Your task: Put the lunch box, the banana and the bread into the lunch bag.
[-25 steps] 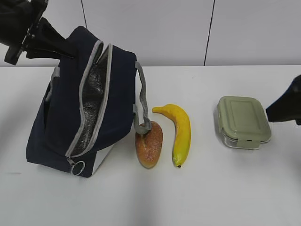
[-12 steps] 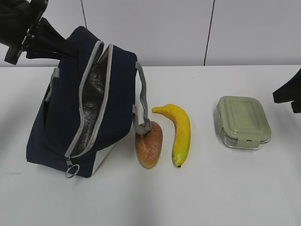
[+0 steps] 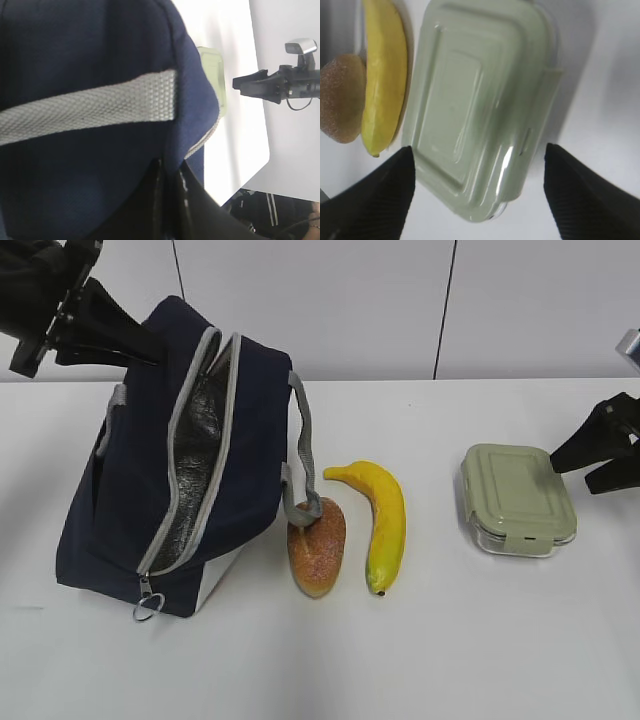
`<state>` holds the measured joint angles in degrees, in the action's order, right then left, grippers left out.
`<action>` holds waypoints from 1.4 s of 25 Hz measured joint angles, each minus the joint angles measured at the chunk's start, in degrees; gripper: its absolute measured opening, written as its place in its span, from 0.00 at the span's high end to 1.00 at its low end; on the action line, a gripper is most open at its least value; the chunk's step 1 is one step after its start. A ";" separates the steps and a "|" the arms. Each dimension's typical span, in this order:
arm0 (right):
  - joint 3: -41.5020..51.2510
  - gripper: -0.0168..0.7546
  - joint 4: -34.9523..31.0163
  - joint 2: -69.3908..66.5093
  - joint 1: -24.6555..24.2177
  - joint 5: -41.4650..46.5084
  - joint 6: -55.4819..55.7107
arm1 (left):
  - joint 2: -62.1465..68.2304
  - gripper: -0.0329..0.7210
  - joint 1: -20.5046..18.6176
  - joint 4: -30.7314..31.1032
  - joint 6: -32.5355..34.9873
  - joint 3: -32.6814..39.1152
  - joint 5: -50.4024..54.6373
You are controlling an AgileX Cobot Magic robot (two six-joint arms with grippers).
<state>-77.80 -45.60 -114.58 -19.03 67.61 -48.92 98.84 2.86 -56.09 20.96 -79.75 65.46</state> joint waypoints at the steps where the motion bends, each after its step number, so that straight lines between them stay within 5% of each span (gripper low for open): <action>1: -1.34 0.18 0.00 -1.58 0.00 0.00 0.00 | 0.00 0.97 0.00 0.00 0.00 0.00 0.04; 14: -6.53 0.19 -3.83 -11.74 0.00 0.00 -2.11 | 0.00 0.97 0.00 0.21 0.00 0.00 0.39; 29: -6.53 0.42 -7.65 -12.64 0.00 0.76 -3.14 | 0.00 0.97 0.00 1.38 0.00 0.00 0.50; 35: -6.53 0.45 -8.18 -12.74 0.00 0.76 -3.03 | 0.00 0.97 0.00 1.42 0.00 0.00 0.50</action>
<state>-84.32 -53.78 -127.32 -19.03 68.37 -51.95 98.84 2.86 -54.68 20.96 -79.75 65.96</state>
